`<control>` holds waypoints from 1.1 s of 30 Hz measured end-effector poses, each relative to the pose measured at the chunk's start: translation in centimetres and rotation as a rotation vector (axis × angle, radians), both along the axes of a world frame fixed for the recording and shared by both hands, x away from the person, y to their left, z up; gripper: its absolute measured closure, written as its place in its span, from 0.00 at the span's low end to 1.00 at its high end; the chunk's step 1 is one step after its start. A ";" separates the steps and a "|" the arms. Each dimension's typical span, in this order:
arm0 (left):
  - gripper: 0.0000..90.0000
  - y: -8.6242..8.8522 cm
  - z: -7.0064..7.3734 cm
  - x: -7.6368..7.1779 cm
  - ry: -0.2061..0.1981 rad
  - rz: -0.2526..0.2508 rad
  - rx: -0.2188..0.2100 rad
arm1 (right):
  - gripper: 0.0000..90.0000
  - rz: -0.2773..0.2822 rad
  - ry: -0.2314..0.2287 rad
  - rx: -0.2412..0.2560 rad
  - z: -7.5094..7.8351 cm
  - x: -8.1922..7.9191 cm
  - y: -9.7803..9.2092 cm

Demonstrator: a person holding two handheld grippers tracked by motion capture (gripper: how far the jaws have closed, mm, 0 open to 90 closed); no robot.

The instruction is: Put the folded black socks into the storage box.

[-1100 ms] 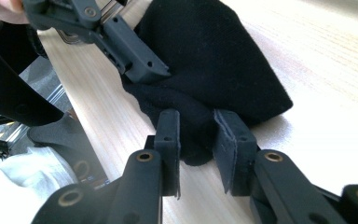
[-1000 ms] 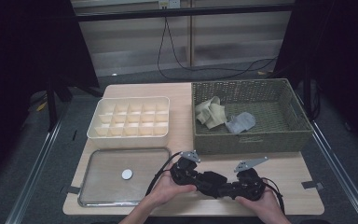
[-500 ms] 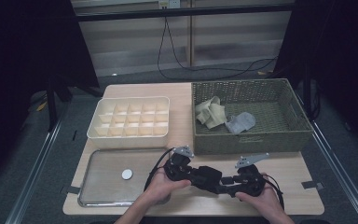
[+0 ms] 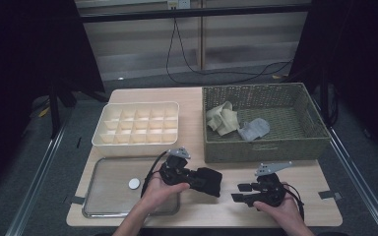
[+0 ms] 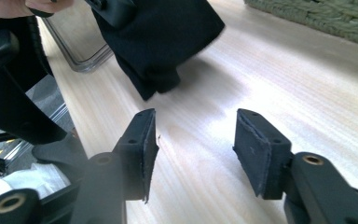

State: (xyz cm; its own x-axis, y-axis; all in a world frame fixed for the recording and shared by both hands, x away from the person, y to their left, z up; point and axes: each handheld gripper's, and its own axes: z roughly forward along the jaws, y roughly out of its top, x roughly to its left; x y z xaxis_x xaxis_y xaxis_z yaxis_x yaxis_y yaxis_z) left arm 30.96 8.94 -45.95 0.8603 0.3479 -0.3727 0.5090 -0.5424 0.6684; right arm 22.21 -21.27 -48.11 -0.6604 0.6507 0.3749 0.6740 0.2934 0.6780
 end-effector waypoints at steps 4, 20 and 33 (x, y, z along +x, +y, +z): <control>0.69 0.9 0.5 0.2 -0.003 0.017 -0.022 | 0.50 -0.020 -0.003 0.009 0.0 0.3 0.0; 0.68 2.6 4.3 2.0 -0.060 0.024 0.049 | 0.43 -0.093 -0.032 0.025 0.2 0.7 -0.5; 0.68 4.8 6.1 3.8 -0.076 0.089 0.066 | 0.41 -0.074 -0.037 0.034 0.5 0.7 -0.6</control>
